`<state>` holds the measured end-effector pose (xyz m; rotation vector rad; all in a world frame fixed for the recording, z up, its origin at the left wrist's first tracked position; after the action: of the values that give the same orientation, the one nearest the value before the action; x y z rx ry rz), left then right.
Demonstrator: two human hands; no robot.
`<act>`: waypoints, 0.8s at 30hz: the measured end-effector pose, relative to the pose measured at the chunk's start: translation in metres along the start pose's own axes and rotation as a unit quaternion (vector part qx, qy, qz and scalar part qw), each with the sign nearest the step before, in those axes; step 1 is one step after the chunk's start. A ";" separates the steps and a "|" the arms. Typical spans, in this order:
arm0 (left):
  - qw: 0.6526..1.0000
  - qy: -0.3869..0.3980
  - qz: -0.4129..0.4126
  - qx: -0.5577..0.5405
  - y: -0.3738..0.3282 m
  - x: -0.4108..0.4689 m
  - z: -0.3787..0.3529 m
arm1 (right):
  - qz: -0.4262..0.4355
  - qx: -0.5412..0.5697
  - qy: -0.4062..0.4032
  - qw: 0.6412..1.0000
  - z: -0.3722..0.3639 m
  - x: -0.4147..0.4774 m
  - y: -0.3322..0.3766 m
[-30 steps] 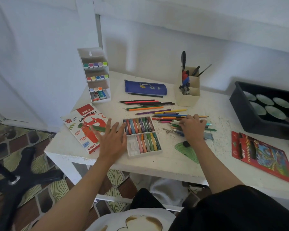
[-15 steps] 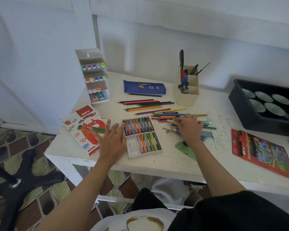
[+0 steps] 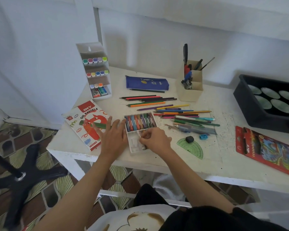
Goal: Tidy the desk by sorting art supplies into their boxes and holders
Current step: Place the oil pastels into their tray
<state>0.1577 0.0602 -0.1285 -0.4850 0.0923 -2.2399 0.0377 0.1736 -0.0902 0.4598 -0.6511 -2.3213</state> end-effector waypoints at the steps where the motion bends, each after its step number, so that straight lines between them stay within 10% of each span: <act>1: 1.000 0.000 0.001 0.001 0.000 0.000 0.000 | 0.009 -0.009 -0.009 1.000 -0.001 -0.001 0.003; 24: 1.000 -0.017 0.003 0.003 0.000 -0.001 0.001 | 0.181 -0.075 -0.084 0.977 -0.004 -0.004 -0.016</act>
<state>0.1584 0.0607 -0.1279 -0.5196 0.0697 -2.2235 0.0341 0.1857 -0.1016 0.0663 -0.5774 -2.0532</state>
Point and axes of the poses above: each hand's wrist, its own x-axis towards the middle knuckle, its own z-axis out of the back of the hand, y = z × x, the point moved 4 cm from there along x, towards the middle knuckle, and after that the axes turned 5 degrees about -y, right-handed, at the moved point
